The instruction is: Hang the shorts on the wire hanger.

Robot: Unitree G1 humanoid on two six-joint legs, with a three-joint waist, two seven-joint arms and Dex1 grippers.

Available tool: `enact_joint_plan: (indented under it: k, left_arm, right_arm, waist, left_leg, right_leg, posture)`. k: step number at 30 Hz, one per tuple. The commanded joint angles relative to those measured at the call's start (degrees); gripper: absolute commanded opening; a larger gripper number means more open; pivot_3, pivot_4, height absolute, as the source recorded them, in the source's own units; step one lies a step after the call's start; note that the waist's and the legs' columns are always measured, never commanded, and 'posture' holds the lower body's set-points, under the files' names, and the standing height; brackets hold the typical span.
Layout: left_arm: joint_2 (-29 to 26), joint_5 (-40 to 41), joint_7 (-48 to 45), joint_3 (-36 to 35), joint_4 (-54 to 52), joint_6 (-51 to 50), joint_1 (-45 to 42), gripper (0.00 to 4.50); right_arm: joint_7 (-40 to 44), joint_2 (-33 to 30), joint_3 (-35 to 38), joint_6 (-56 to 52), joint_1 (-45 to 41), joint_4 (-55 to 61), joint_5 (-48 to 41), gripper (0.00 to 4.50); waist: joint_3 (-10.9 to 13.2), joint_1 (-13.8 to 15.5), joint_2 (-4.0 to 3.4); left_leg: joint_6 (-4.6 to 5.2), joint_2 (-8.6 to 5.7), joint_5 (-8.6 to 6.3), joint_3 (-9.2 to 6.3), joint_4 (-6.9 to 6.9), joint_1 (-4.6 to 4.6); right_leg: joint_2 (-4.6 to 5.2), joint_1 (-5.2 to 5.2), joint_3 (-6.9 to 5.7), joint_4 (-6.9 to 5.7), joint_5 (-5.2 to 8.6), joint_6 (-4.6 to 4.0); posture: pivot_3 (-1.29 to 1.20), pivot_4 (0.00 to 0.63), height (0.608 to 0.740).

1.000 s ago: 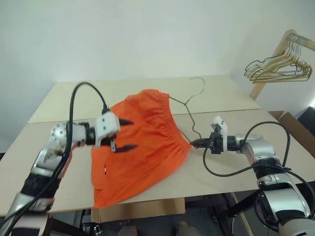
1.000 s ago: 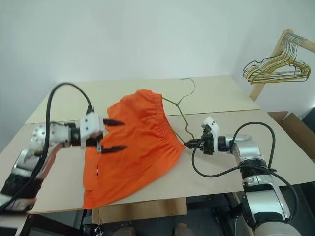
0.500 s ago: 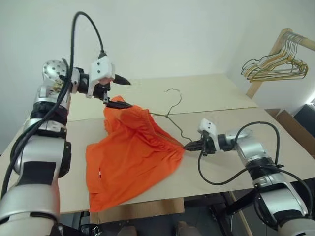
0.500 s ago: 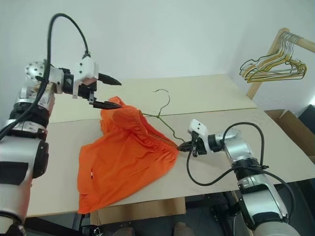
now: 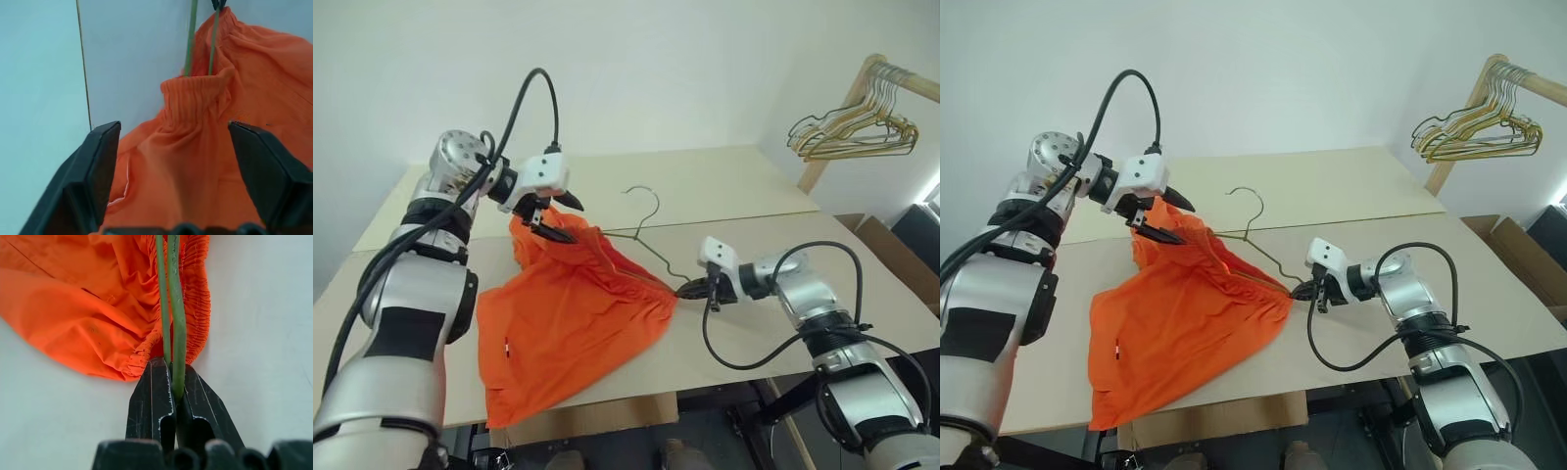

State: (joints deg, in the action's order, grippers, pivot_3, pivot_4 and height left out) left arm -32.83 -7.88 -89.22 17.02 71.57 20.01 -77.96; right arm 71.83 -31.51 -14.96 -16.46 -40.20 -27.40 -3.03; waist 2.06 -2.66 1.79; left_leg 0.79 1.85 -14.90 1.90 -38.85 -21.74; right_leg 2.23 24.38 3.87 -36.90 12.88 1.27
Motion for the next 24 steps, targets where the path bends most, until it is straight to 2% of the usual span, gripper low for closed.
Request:
enact_joint_plan:
  k: [1, 16, 19, 23, 24]
  left_arm:
    - [0.5, -2.55, 0.56, 0.33, 0.41, 0.86, -2.28, 2.72]
    - [3.09, -6.43, 2.51, -0.24, 2.02, 0.1, -1.5, 2.72]
    - [3.13, -7.2, 2.87, 0.0, 2.22, 0.03, -1.27, 2.16]
    - [3.13, -7.26, 2.34, -0.36, 2.4, -0.5, -1.24, 0.78]
    - [3.08, -7.39, 2.41, -0.35, 2.41, -0.41, -1.19, 0.57]
  right_arm:
    - [-0.37, -0.17, 0.81, 1.31, -1.82, 2.46, -0.13, 0.0]
    - [-0.68, -0.26, 1.3, 1.85, -1.39, 5.9, -0.82, 0.0]
    - [-0.51, -0.2, 1.43, 1.7, -1.35, 6.28, -1.18, 0.0]
    - [-0.64, -0.1, 1.57, 1.98, -1.41, 6.26, -1.33, 0.0]
    - [-0.72, -0.06, 1.65, 2.26, -1.43, 6.29, -1.37, 0.0]
  waist:
    - [0.0, -0.04, 0.0]
    - [0.0, -1.01, 0.0]
    - [0.0, -1.29, 0.0]
    - [0.0, -1.5, 0.0]
    - [0.0, -1.48, 0.0]
  left_leg:
    - [0.01, 0.0, 0.0, 0.0, 0.0, 0.0]
    - [0.03, -0.01, -0.02, -0.01, -0.03, -0.04]
    - [0.03, -0.01, -0.02, -0.03, -0.04, -0.04]
    - [0.03, -0.01, -0.02, -0.03, -0.03, -0.03]
    - [0.03, -0.01, -0.02, -0.03, -0.03, -0.02]
  right_leg:
    - [0.0, 0.0, 0.0, 0.0, 0.0, 0.0]
    - [0.0, 0.01, 0.0, 0.0, 0.0, 0.01]
    - [0.0, 0.01, 0.0, -0.01, 0.0, 0.01]
    - [0.0, 0.01, 0.0, -0.03, 0.0, 0.01]
    - [0.0, 0.01, 0.0, -0.04, 0.0, 0.01]
  posture:
    - [-0.01, 0.0, 0.74]
    - [-0.03, 0.0, 0.74]
    - [-0.02, 0.0, 0.74]
    - [-0.02, 0.0, 0.74]
    - [-0.02, 0.0, 0.74]
